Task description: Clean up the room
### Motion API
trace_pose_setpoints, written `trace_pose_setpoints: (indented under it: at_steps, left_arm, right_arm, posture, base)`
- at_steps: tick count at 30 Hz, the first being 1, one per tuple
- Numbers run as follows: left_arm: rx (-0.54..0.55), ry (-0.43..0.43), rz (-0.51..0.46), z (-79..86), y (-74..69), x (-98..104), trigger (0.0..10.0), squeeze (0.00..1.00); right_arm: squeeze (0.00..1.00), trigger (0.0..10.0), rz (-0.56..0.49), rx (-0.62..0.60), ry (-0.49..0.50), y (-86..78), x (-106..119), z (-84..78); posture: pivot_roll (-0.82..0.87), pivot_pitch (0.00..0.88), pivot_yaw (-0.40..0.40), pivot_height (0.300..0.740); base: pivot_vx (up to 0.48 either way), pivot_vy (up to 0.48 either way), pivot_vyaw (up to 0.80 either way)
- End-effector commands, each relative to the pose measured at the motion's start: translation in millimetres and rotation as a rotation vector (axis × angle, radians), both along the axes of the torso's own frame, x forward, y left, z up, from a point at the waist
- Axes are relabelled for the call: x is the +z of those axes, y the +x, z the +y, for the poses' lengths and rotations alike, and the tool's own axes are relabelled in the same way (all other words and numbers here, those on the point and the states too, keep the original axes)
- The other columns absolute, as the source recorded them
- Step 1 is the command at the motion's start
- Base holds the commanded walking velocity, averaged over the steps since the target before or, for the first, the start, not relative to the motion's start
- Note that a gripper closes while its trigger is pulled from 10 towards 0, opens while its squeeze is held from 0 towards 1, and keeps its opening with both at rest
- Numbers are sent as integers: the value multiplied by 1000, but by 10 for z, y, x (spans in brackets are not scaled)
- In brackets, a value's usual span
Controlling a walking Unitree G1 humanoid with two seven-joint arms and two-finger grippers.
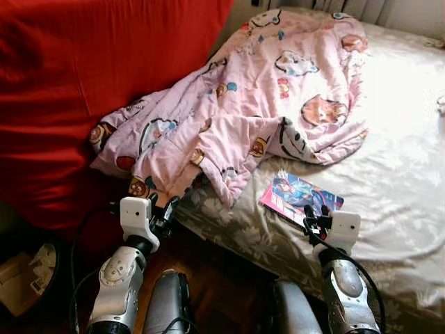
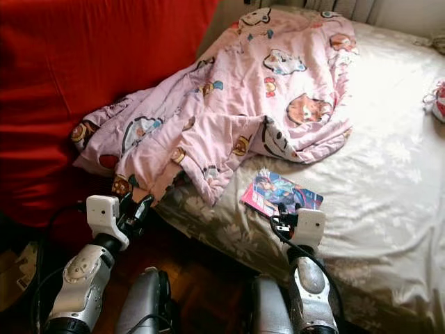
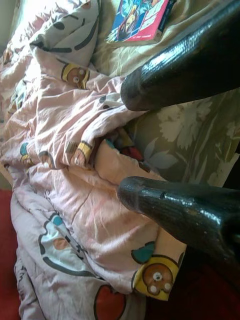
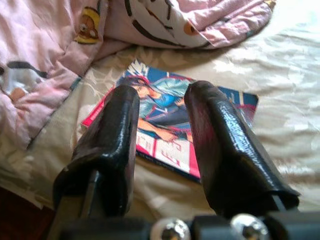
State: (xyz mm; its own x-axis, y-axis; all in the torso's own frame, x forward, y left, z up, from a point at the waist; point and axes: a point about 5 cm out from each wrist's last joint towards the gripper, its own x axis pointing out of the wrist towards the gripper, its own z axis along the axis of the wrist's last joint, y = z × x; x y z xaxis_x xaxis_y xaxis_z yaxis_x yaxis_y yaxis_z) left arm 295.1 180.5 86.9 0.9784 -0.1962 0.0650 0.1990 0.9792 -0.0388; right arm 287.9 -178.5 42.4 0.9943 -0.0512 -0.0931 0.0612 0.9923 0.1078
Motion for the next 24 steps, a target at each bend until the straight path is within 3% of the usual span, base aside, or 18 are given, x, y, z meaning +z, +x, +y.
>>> trace_pose_setpoints:
  at_steps: [1,5,24]
  left_arm:
    - [4,6,18,13,12,-23,10000,0]
    - [6,11,20,17,25,-19,10000,0]
    - [-7,21,-1,0,53,37,10000,0]
  right_arm:
    - [0,10000,15,-9,1,-8,-35,-25]
    - [0,10000,25,-3,1,-5,-53,-14]
    - [0,10000,56,16,6,-16,-118,29]
  posture:
    - [-32,198,7,596]
    - [-33,198,8,596]
    - [-29,213,14,596]
  base:
    - [0,0,0]
    - [62,0,0]
    - [303,0,0]
